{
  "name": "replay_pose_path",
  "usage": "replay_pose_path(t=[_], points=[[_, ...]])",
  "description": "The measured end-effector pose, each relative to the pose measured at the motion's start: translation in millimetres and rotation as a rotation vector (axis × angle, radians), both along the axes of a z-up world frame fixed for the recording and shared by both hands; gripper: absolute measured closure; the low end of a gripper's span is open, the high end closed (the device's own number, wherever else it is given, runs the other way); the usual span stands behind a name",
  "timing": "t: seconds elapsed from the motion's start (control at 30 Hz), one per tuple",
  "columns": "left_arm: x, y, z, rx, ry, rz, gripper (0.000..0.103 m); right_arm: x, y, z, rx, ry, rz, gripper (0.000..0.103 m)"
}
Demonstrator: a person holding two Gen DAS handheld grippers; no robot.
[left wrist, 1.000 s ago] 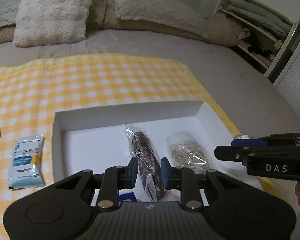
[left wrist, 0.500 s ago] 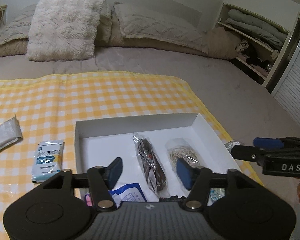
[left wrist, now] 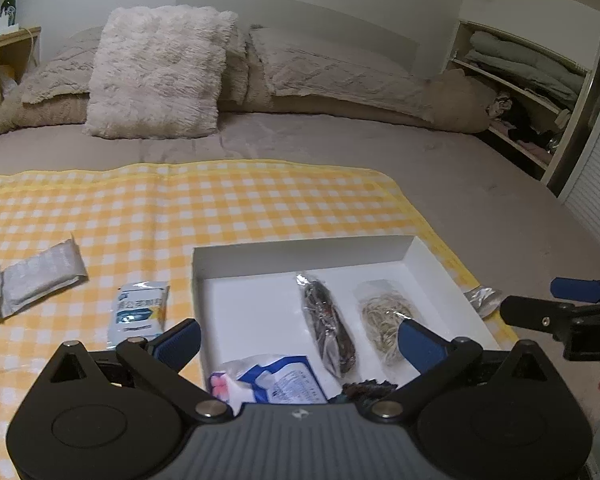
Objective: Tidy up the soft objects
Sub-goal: 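Move both tools back toward the remaining packets on the cloth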
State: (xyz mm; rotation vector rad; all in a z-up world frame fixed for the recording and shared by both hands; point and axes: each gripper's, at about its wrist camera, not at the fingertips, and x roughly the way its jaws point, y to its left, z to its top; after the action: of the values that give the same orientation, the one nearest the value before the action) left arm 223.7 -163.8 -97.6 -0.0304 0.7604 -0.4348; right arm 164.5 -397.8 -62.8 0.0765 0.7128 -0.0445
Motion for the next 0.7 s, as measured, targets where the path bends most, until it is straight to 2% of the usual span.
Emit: replay_pose_path(t=[0.37,0.7], points=[[-4,30,7,0.048,-0.026,0.059,0.0,-7,15,6,-0.012,-0.041,0.016,0.0],[2,81,13,0.065,-0.05,0.147,0.0,12,48,5,-0.008,-0.052,0.049,0.0]])
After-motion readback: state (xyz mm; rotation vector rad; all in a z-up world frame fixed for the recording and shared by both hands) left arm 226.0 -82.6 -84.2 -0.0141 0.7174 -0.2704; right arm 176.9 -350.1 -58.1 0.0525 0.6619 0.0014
